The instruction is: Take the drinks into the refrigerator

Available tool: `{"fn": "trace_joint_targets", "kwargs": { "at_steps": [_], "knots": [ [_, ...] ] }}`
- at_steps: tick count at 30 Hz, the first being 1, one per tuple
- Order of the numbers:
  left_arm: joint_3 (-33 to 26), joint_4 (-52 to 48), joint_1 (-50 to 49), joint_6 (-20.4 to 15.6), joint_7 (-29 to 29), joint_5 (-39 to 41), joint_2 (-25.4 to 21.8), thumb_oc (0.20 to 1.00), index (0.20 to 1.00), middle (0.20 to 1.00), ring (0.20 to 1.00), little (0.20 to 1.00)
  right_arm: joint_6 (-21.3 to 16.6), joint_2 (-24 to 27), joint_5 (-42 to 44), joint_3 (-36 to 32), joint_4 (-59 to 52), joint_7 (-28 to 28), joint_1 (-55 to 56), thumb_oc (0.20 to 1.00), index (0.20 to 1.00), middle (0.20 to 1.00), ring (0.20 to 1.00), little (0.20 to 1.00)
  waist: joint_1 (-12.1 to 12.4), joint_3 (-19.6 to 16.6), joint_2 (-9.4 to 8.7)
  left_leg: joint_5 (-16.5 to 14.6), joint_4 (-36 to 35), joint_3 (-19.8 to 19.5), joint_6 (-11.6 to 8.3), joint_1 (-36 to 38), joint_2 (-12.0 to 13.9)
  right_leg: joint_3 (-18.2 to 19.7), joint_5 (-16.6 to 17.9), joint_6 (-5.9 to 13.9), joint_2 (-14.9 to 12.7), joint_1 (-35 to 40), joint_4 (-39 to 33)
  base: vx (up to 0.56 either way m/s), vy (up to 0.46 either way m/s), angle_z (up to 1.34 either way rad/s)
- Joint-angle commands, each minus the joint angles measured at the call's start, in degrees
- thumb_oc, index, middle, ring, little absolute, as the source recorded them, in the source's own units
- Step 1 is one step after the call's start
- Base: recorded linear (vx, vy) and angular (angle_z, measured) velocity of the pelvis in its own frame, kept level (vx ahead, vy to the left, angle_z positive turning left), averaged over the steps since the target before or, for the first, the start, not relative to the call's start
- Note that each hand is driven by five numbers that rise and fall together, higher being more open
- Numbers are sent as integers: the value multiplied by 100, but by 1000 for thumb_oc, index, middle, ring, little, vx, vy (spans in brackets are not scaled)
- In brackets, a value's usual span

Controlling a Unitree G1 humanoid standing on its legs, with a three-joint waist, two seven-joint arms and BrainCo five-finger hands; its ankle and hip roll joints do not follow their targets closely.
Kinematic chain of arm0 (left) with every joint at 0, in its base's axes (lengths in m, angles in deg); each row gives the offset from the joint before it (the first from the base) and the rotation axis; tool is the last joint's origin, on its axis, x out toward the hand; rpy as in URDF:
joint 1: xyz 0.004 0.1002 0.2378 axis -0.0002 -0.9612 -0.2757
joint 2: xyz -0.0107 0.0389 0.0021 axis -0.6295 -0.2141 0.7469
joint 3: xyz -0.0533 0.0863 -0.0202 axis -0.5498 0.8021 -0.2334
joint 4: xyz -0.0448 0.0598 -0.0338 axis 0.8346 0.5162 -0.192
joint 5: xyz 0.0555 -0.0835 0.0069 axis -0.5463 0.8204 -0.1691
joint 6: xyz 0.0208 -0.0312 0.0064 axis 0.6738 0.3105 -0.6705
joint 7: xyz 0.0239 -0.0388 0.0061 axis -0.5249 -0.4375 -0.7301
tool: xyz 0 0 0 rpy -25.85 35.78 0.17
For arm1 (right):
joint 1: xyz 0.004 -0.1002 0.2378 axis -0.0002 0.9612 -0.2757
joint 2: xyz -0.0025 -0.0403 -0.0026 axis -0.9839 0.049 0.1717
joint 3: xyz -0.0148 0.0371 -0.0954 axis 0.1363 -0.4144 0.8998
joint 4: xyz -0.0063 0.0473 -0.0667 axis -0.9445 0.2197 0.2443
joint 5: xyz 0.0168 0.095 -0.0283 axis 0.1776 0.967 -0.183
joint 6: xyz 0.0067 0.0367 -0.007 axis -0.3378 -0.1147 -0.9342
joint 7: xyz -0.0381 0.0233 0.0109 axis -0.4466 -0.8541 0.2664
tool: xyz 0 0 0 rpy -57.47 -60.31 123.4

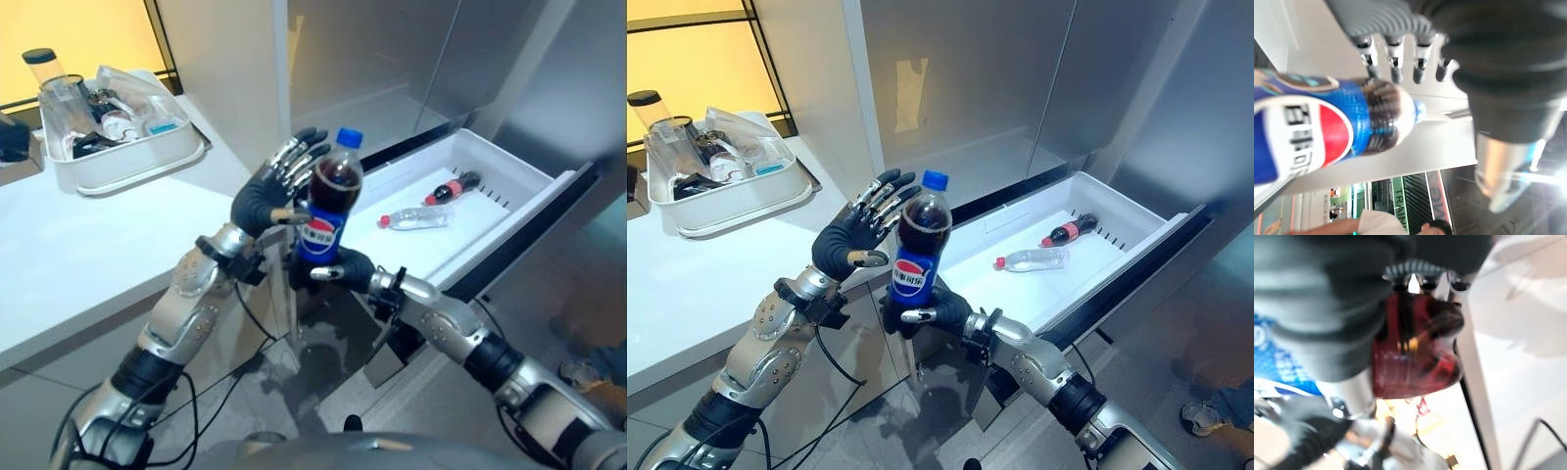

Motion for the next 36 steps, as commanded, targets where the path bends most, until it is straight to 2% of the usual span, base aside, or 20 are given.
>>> {"fn": "trace_joint_targets", "kwargs": {
  "at_steps": [1, 7, 14, 21, 25, 28, 29, 30, 36],
  "knots": [
    [-92, -350, 51, -354, 105, 113, 121, 1000, 1000, 1000, 1000, 1000, -838, -250, 621, -925, -618, 40, -417, 200, 200, 200, 200, 200, 89, -84, 5, -385, 13, -330, 110, 111, -63, -264, -499, 532, -289, 56, 790, 0, 0, 0],
    [-304, -358, -128, -361, 100, 122, 127, 1000, 1000, 1000, 1000, 1000, -990, -232, 691, -1350, -594, -63, -262, 200, 200, 200, 200, 200, 81, -109, 7, -398, 10, -338, 109, 137, -66, -263, -515, 531, -277, 76, 795, 0, 0, 0],
    [-566, -429, -274, -405, 90, 93, 96, 1000, 1000, 1000, 1000, 1000, -1169, 39, 541, -1837, -637, -178, -125, 200, 200, 200, 200, 200, 68, -113, 7, -408, 7, -353, 113, 140, -70, -273, -522, 533, -276, 75, 800, 0, 0, 0],
    [-1346, -414, -843, -525, 132, -91, -62, 1000, 1000, 1000, 1000, 1000, -1348, 960, -354, -2825, -690, -280, 355, 200, 200, 200, 200, 200, 49, -101, -26, -418, 12, -371, 111, 118, -75, -282, -529, 538, -280, 42, 812, 1, -1, 0],
    [-1684, -451, -1104, -566, 206, -144, -152, 1000, 1000, 1000, 1000, 1000, -1417, 1452, -815, -3146, -407, -324, 425, 200, 200, 200, 200, 200, 70, -77, -50, -420, 19, -374, 112, 101, -79, -293, -536, 541, -281, 30, 824, 0, 0, 0],
    [-1757, -458, -1212, -568, 249, -54, -162, 1000, 1000, 1000, 1000, 1000, -1468, 1639, -938, -3156, -60, -422, 352, 200, 200, 200, 200, 200, 104, -49, -70, -413, 25, -380, 115, 85, -81, -289, -528, 538, -278, 18, 828, 0, 0, 0],
    [-1851, -518, -1300, -562, 327, 32, -204, 1000, 1000, 1000, 1000, 1000, -1487, 1940, -1258, -3164, 131, -440, 231, 200, 200, 200, 200, 200, 139, -9, -81, -401, 29, -389, 113, 58, -82, -295, -527, 538, -277, -1, 824, -36, -11, 1],
    [-1829, -539, -1315, -583, 337, 49, -224, 1000, 1000, 1000, 1000, 1000, -1521, 2008, -1251, -3136, 394, -545, 141, 200, 200, 200, 200, 200, 174, 20, -88, -392, 30, -396, 111, 38, -80, -304, -522, 537, -277, -12, 822, -50, -19, 3],
    [-1803, -615, -1306, -656, 412, 127, -389, 1000, 1000, 1000, 1000, 1000, -1572, 2477, -2008, -2631, 1533, -715, -680, 200, 200, 200, 200, 200, 323, 277, -98, -314, 65, -464, 108, -116, -78, -352, -517, 521, -279, -160, 883, -63, -15, 5]
  ]
}}
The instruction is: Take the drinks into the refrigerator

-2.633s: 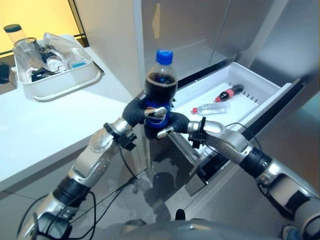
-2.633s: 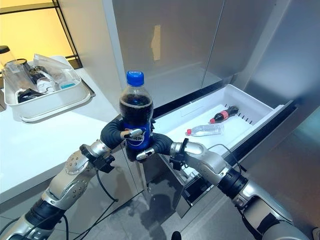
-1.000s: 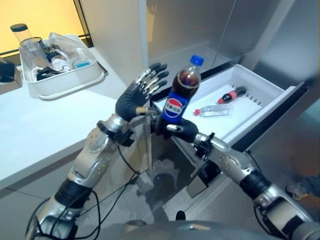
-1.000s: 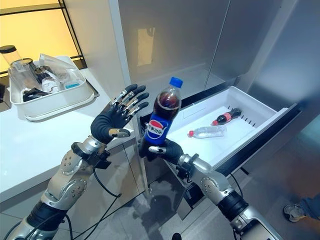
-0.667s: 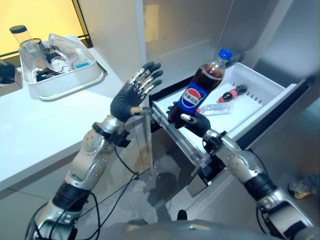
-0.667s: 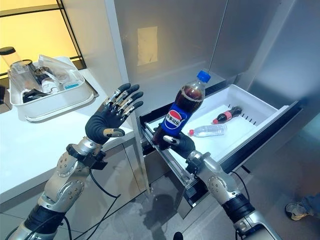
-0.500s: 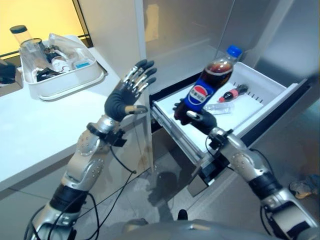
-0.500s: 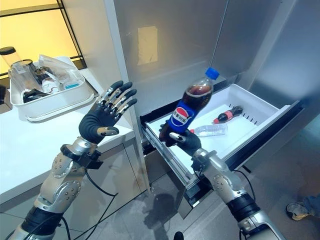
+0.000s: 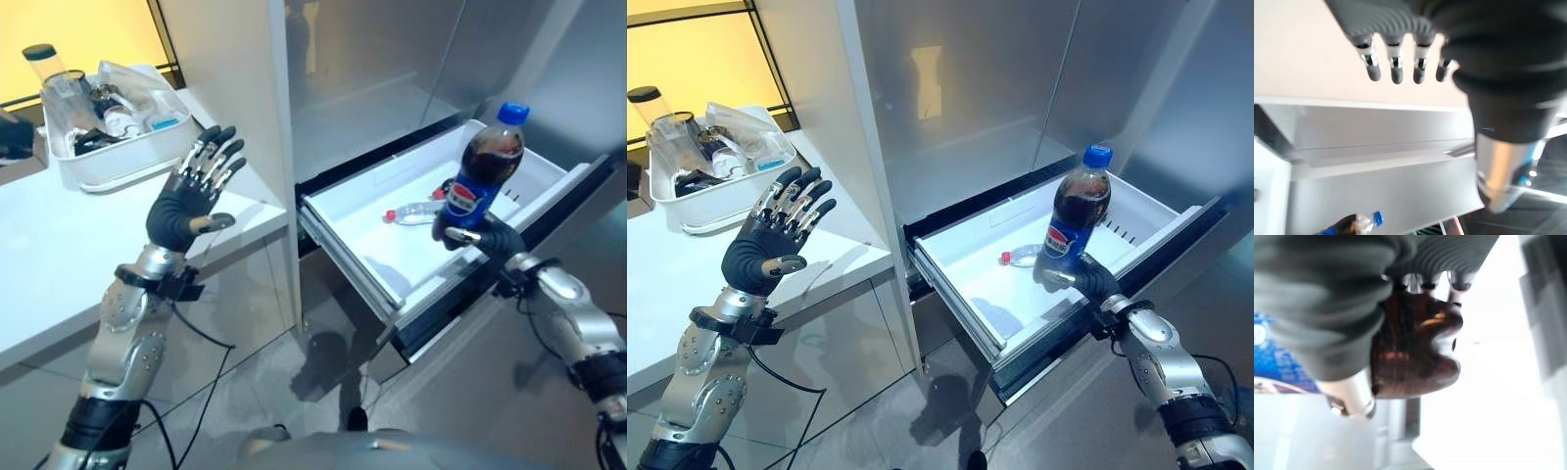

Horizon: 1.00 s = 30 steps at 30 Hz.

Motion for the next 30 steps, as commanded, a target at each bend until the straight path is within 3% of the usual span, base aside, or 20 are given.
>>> {"fn": "trace_joint_targets", "kwargs": {
  "at_steps": [1, 15, 17, 23, 30],
  "knots": [
    [33, -275, 180, -390, 50, 119, -260, 1000, 1000, 1000, 1000, 1000, -736, 312, -300, 96, 213, -195, -1701, 200, 200, 200, 200, 200, 142, 37, -133, -315, 67, -350, 90, 12, -72, -246, -499, 492, -256, -77, 884, -83, -20, 9],
    [156, -162, 408, -579, -89, 133, -346, 1000, 1000, 1000, 1000, 1000, -703, 463, -1034, 1152, 636, -364, -3175, 200, 200, 200, 200, 200, 405, 735, 30, -4, 341, -624, 68, -909, -46, -445, -432, 412, -323, -948, 1282, -105, -24, 14],
    [195, -165, 464, -634, -165, 188, -302, 1000, 1000, 1000, 1000, 1000, -659, 471, -1249, 1435, 801, -392, -3560, 200, 200, 200, 200, 200, 490, 961, 103, 67, 474, -695, 61, -1218, -42, -486, -414, 391, -353, -1254, 1442, -112, -38, 10],
    [212, -197, 498, -681, -272, 121, -256, 1000, 1000, 1000, 1000, 1000, -641, 463, -1665, 1735, 887, -470, -3847, 200, 200, 200, 200, 200, 512, 1170, 205, 153, 541, -747, 44, -1538, -42, -469, -417, 378, -391, -1586, 1601, -66, -12, 10],
    [237, -284, 545, -776, -423, -123, -247, 1000, 1000, 1000, 1000, 1000, -482, 618, -2476, 2368, 1006, -138, -3980, 200, 200, 200, 200, 200, 527, 1455, 267, 229, 562, -774, 20, -1790, -54, -478, -370, 378, -410, -1848, 1651, -50, -10, 1]
  ]
}}
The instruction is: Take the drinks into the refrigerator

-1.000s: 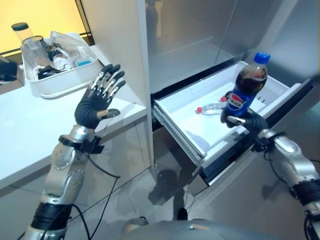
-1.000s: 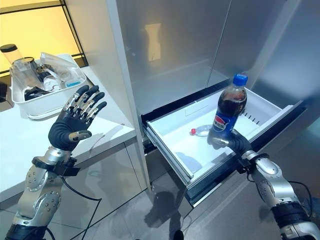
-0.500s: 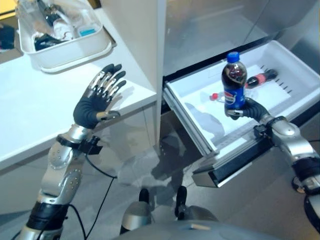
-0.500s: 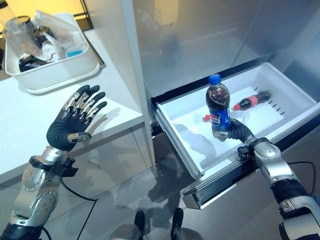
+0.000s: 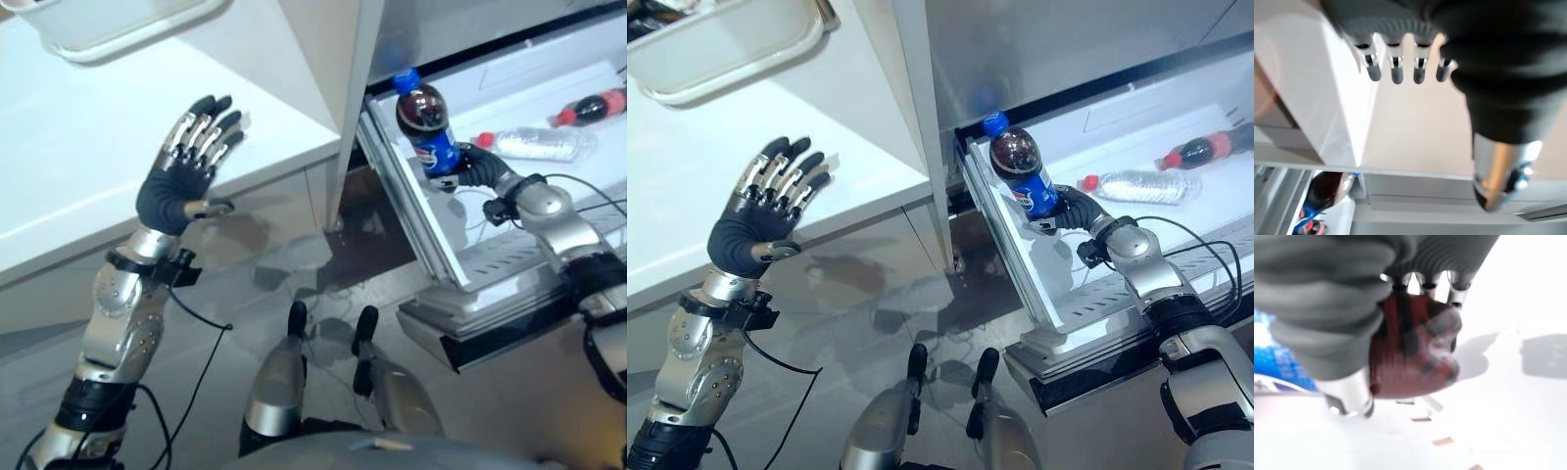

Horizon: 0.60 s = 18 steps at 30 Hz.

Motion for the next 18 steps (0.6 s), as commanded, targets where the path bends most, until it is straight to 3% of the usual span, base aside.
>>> {"fn": "trace_joint_targets", "kwargs": {
  "at_steps": [1, 9, 18],
  "knots": [
    [85, -341, -137, -298, -129, -145, -61, 1000, 1000, 1000, 1000, 1000, -334, 489, -536, 595, -50, 231, -911, 200, 200, 200, 200, 200, 65, -121, 50, 85, 100, -225, 11, -234, 4, 24, -380, 424, -270, -587, 1288, -63, 5, -3],
    [-157, -441, -222, -374, -354, -438, 19, 1000, 1000, 1000, 1000, 1000, -236, 553, -1355, 490, 461, 265, -385, 200, 200, 200, 200, 200, -47, 184, 130, 153, 39, -262, -8, -324, -17, -36, -380, 427, -312, -732, 1351, -43, 3, 3],
    [-324, -501, -358, -399, -389, -540, 66, 1000, 1000, 1000, 1000, 1000, -255, 941, -1689, 138, 1030, 475, 592, 200, 200, 200, 200, 200, -134, 185, 119, 192, -29, -279, -28, -552, -24, -91, -342, 438, -336, -941, 1305, -21, 0, 7]
  ]
}}
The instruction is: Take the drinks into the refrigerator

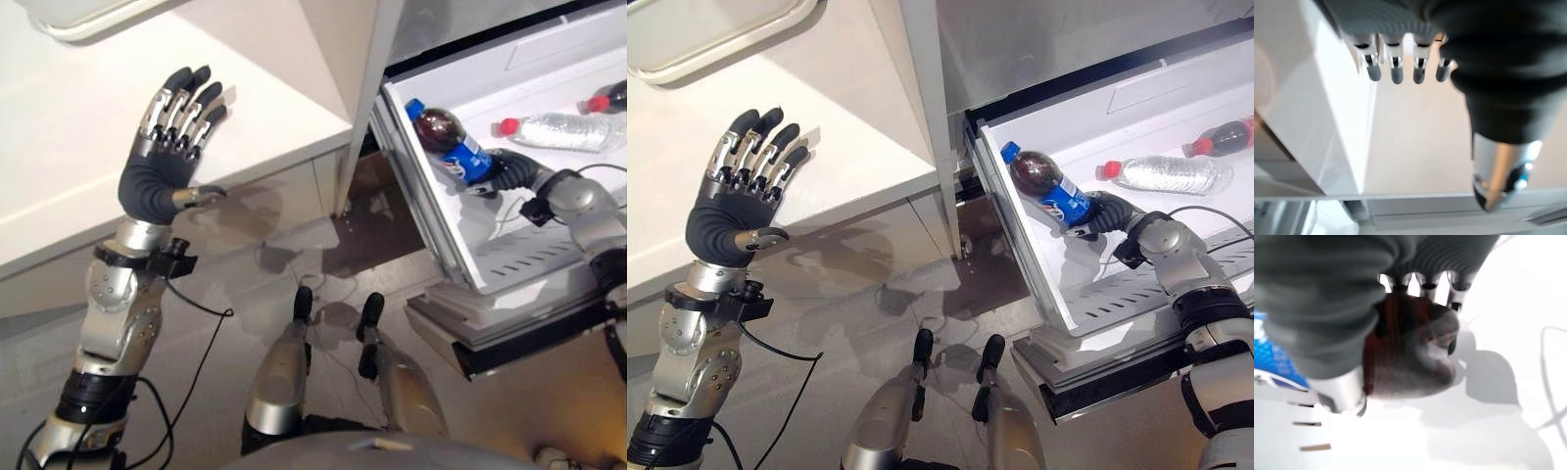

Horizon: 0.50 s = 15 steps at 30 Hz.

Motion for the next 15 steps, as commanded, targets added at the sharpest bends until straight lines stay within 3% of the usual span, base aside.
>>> {"fn": "trace_joint_targets", "kwargs": {
  "at_steps": [1, 15],
  "knots": [
    [-234, -396, -403, -142, -46, -120, 38, 1000, 1000, 1000, 1000, 1000, -250, 439, -216, 473, 377, 188, 620, 200, 200, 200, 200, 200, -160, 95, 78, 147, -39, -147, -59, -299, 32, 12, -105, 418, -215, -555, 876, -14, 3, 7],
    [-348, -519, -488, -135, -32, -214, -169, 1000, 1000, 1000, 1000, 1000, -257, 933, -706, 637, 392, 545, 1087, 200, 200, 200, 200, 200, -237, 95, 73, 178, -32, -167, -89, -614, 50, 0, -104, 423, -222, -917, 950, -3, -1, 3]
  ]
}}
